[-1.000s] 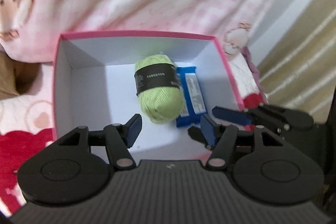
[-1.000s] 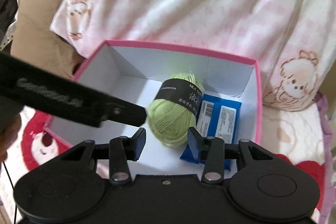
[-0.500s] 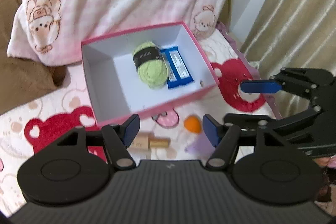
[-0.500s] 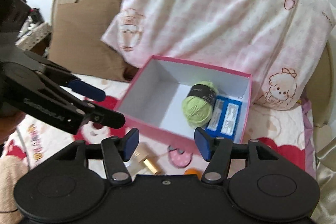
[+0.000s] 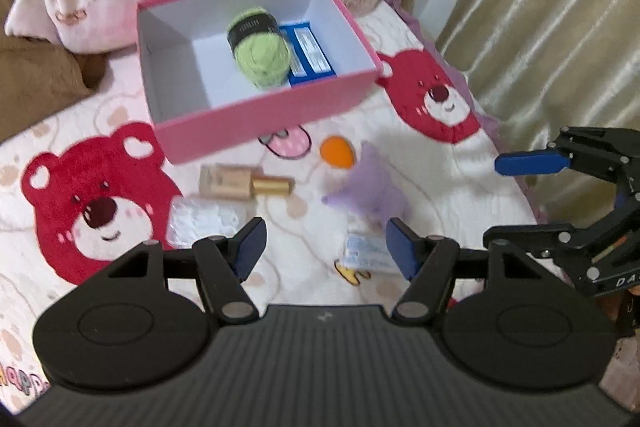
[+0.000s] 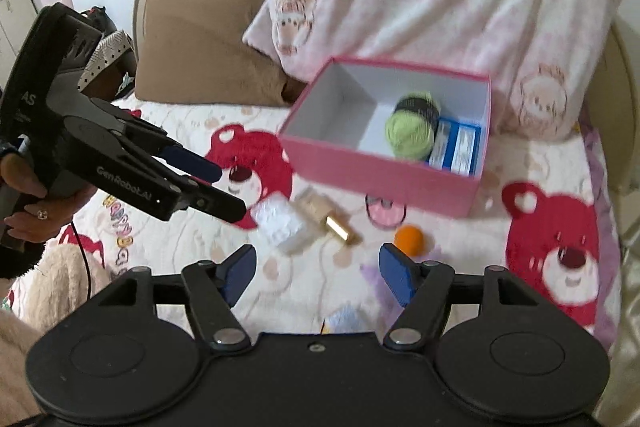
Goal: Organize objects
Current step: 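Open the left gripper and withdraw from the box, then grasp the white soap box with the left gripper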
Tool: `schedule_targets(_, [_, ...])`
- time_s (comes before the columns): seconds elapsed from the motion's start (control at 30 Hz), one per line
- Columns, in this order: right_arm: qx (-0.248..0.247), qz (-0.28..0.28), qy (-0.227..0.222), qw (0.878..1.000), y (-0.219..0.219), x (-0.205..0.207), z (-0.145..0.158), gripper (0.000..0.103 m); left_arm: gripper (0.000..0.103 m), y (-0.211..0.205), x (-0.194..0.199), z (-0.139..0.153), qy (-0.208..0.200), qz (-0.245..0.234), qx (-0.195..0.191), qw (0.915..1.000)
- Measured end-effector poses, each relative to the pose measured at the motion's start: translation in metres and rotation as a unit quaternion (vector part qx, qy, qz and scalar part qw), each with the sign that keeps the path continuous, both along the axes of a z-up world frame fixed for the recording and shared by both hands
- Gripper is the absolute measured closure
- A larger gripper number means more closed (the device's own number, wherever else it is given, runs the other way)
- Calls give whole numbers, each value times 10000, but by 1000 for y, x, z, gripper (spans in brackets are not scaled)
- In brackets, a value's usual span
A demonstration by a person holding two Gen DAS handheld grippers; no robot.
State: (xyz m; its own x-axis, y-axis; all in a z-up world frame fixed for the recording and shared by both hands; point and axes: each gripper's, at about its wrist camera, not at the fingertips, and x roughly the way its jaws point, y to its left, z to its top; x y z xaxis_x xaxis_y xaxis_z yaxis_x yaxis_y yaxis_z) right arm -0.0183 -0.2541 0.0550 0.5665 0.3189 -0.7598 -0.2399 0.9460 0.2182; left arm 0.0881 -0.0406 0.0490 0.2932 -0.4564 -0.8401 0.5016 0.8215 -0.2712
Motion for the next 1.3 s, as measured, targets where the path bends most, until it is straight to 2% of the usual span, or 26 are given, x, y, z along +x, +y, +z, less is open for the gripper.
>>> schedule_targets(0.13, [257,-162,203,9993,-5,-14,-33,30,38,-2,-9,-21,-41,-118,-55,9999])
schedule_targets(0.37, [178,-474,273,9983,-12,-20,-87,30,38,-10,-18,-64,-134,-237,-331,9991])
schedule_targets(0.5, [-455,-316,322,9979,0,-17,-118,30,38,-15,-25,-95,-137,-126,-391,9991])
schedule_targets(0.6, [-550,-298,408,9972,1,-19,-144,30,38,-20,-29,-113,-313,-124,-309,9990])
schedule_targets(0.73, [-818,-386,516,9946,5,-25,-175,30,38,-28,-25,-138,-180,-138,-241,9995])
schedule_targets(0.8, [-664,-458,545,9953,4,-27,-185,31,38,-35,-24,-148,-185,-132,-170,9996])
schedule_targets(0.87, [-465,-581,494,9960,3,-28,-191,32,38,-39,-21,-157,-89,-91,-295,9995])
schedule_targets(0.93, [-297,-677,520,9959,1,-28,-197,40,38,-42,-14,-171,126,6,-528,9985])
schedule_targets(1.0, [-185,-726,491,9960,2,-27,-199,46,38,-48,-9,-183,254,116,-553,9981])
schedule_targets(1.07, [-143,-815,446,9956,2,-28,-200,51,40,-53,-7,-190,261,102,-638,9976])
schedule_targets(1.1, [-151,-864,432,9952,3,-27,-200,56,47,-55,-8,-193,283,71,-725,9969])
schedule_targets(1.13, [-157,-925,425,9947,2,-27,-201,61,59,-56,-8,-195,327,45,-794,9963])
schedule_targets(1.2, [-92,-1037,391,9938,0,-27,-201,67,67,-57,-11,-199,541,-8,-976,9938])
schedule_targets(1.3, [-252,-1147,238,9928,3,-24,-200,68,70,-56,-19,-196,504,39,-939,9943])
